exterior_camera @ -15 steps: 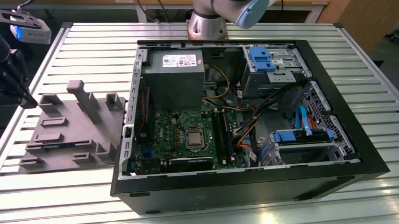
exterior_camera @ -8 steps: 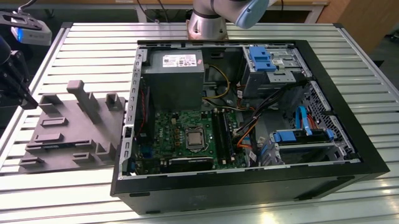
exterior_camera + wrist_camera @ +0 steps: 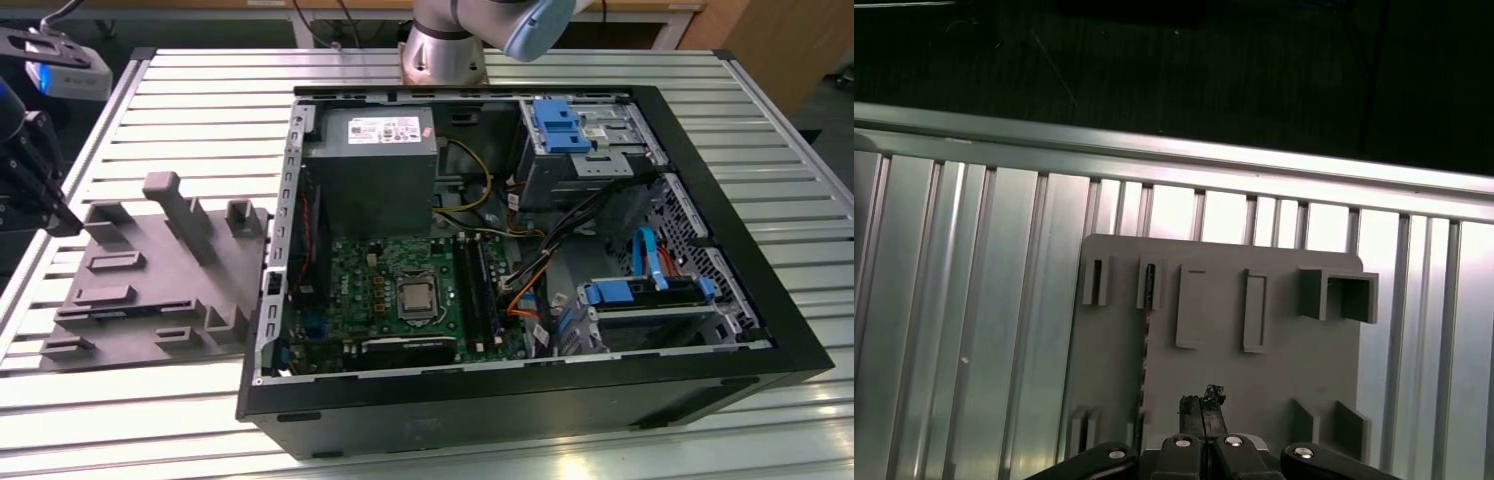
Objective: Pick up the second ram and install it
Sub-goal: 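Pick up the second ram and move it above second insertion slot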
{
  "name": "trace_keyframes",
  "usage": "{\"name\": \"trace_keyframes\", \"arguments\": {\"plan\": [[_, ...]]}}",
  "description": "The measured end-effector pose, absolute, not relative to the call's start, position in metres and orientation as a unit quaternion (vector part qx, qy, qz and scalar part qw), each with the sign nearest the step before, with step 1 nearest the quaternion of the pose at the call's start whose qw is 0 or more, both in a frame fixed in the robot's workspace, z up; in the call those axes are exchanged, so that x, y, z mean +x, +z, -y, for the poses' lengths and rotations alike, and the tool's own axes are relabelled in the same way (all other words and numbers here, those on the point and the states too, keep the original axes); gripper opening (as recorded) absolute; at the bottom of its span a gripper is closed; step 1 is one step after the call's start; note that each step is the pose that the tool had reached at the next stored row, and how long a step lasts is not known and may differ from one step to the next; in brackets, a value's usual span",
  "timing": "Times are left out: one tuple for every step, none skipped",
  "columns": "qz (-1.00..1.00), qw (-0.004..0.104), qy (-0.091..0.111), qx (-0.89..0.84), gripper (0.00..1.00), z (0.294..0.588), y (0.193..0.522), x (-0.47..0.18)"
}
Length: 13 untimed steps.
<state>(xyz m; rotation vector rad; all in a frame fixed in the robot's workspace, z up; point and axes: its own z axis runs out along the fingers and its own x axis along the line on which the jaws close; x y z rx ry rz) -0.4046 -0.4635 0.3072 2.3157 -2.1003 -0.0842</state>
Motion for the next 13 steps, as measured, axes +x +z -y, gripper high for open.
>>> {"name": "trace_keyframes", "arguments": {"plan": [[0.672,0.007,-0.027,0.74,0.11,0.4637,0.3069,-0.4047],[0.672,0.007,-0.027,0.74,0.11,0.4638,0.3066,-0.4046],[0.672,0.007,-0.027,0.74,0.11,0.4639,0.3063,-0.4046],[0.672,0.007,-0.027,0.74,0.11,0.464,0.306,-0.4046],[0.672,0.007,-0.027,0.74,0.11,0.4641,0.3056,-0.4046],[0.672,0.007,-0.027,0.74,0.11,0.4642,0.3053,-0.4047],[0.672,0.007,-0.027,0.74,0.11,0.4644,0.3051,-0.4047],[0.672,0.007,-0.027,0.74,0.11,0.4645,0.3047,-0.4047],[0.672,0.007,-0.027,0.74,0.11,0.4647,0.3043,-0.4046],[0.672,0.007,-0.027,0.74,0.11,0.4648,0.3039,-0.4047],[0.672,0.007,-0.027,0.74,0.11,0.465,0.3036,-0.4047],[0.672,0.007,-0.027,0.74,0.11,0.4651,0.3031,-0.4047],[0.672,0.007,-0.027,0.74,0.11,0.4653,0.3026,-0.4047]]}}
